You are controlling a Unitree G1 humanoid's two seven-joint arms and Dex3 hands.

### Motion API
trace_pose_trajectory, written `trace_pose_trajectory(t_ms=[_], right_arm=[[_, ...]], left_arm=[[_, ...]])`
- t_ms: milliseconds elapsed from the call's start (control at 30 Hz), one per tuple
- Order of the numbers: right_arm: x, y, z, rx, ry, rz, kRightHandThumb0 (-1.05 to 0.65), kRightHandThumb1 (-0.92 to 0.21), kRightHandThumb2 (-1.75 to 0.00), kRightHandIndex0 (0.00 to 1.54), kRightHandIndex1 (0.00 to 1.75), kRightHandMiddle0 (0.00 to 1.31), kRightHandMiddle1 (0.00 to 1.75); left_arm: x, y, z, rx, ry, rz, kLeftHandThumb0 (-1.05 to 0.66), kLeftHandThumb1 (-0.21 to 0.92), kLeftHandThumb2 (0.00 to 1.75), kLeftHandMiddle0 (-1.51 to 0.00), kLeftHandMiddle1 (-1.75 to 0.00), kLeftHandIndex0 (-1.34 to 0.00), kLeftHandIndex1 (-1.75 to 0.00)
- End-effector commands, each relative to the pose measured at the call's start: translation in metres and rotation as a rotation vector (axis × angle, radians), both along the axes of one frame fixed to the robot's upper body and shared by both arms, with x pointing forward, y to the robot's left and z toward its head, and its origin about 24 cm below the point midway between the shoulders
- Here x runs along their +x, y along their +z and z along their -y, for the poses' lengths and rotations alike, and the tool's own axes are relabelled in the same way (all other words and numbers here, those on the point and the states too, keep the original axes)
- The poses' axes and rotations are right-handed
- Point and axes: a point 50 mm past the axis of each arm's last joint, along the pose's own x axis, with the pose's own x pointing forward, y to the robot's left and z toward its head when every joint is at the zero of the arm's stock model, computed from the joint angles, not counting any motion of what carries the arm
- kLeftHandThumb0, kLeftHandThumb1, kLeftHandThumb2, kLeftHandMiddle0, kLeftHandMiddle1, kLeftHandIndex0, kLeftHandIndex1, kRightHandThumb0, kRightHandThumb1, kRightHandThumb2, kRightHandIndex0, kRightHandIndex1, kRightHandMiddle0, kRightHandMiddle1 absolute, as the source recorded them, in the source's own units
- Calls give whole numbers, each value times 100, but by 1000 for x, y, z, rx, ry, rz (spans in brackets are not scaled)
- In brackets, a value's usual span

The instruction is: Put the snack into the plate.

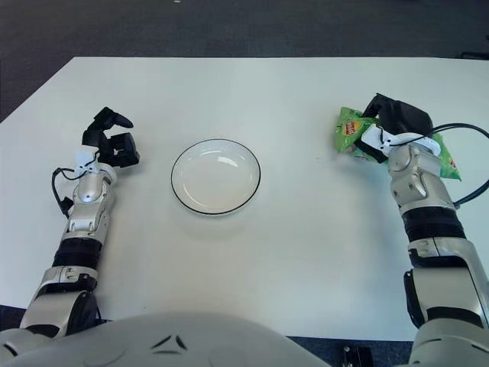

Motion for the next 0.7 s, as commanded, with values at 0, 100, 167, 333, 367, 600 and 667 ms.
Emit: trace_pose_trajectory(t_ms=[0,100,167,333,367,600,667], right_arm=[[1,24,-15,-1,54,103,0,-3,-161,84,163,63,175],[2,38,-18,2,72,151,0,-6,-159,80,167,60,175],[3,50,-21,1,90,189,0,-7,-159,79,169,59,175],[6,62,-27,-10,114,227,0,-7,-160,79,171,59,175],[7,63,-28,-14,119,234,0,-7,-160,79,171,59,175],[15,83,-58,-53,223,324,0,-3,-165,81,173,61,175],[16,87,-65,-55,257,348,0,-2,-166,82,174,62,175]], left_arm=[[-29,-52,2,-68,21,-189,-50,27,137,-139,-175,-65,-175],[-29,-53,2,-74,25,-193,-50,27,137,-138,-175,-65,-175],[-29,-54,3,-77,29,-196,-50,27,137,-138,-175,-65,-175],[-29,-54,4,-74,36,-197,-50,27,137,-138,-175,-65,-175],[-29,-54,5,-74,36,-198,-50,27,137,-138,-175,-65,-175],[-29,-55,7,-85,29,-206,-51,26,139,-139,-175,-67,-175],[-29,-55,7,-87,28,-209,-51,25,140,-139,-175,-67,-175]])
